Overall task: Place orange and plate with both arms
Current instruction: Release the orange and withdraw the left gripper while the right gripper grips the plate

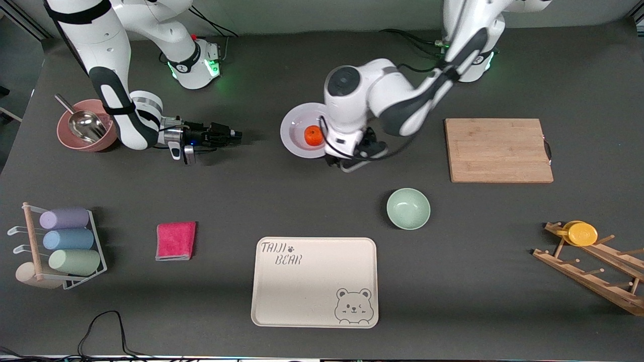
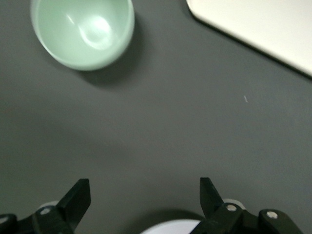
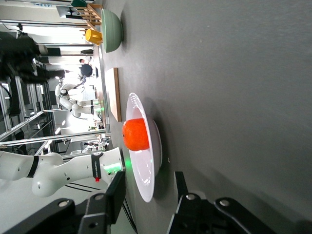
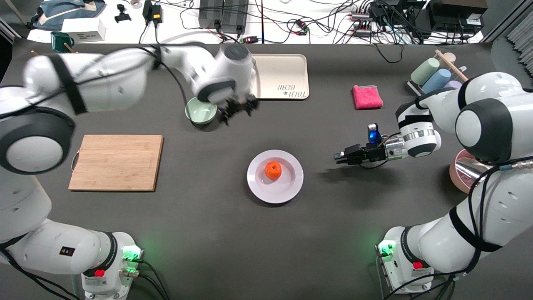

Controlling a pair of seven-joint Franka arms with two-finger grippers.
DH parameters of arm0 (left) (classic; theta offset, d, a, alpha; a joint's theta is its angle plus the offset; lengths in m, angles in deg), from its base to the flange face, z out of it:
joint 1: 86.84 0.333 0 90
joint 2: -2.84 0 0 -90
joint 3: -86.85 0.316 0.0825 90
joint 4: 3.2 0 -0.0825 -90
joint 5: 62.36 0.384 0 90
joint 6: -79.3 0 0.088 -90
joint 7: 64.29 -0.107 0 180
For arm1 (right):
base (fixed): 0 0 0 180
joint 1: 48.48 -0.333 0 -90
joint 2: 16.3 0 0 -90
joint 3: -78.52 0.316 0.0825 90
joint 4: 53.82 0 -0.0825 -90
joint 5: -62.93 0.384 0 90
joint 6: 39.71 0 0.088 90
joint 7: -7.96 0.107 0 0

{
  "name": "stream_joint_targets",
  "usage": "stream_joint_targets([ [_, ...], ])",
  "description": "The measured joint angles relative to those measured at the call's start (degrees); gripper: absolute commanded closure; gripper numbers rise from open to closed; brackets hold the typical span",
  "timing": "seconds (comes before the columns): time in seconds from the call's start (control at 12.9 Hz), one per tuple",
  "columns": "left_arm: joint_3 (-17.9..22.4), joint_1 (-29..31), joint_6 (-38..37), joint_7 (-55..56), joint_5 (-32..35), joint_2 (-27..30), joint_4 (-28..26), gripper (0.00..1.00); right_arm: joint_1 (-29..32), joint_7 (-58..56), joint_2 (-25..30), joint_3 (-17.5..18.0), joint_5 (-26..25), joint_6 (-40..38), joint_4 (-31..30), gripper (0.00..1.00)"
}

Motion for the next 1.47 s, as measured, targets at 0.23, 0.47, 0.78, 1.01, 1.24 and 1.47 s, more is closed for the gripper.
stream_joint_targets([
  [0.23,-0.2,10.3,-3.9,-12.4,-6.3,6.5,0.1,0.0,0.0,-3.6,-2.3,5.0,5.8,0.0,0.0,0.52],
  [0.47,-0.2,19.2,-9.0,-22.4,-8.9,12.0,0.3,0.0,-0.1,-7.3,-4.7,8.9,11.2,0.0,0.0,0.52],
  [0.78,0.1,31.4,-16.8,-40.4,-12.2,17.2,2.0,0.0,-0.1,-10.6,-7.1,13.4,18.2,-0.1,0.2,0.52],
  [1.01,9.7,29.8,-18.3,-50.9,-14.3,18.9,2.2,0.0,-0.1,-11.3,-7.7,16.5,22.1,-0.1,0.7,0.52],
  [1.24,30.5,14.7,-20.7,-61.9,-18.6,22.7,1.9,0.0,-0.1,-11.4,-8.5,18.2,23.9,-0.1,1.5,0.52],
  [1.47,44.6,3.5,-21.7,-69.5,-19.1,28.7,-2.0,0.0,-0.1,-11.4,-8.9,19.0,24.2,-0.1,2.3,0.52],
])
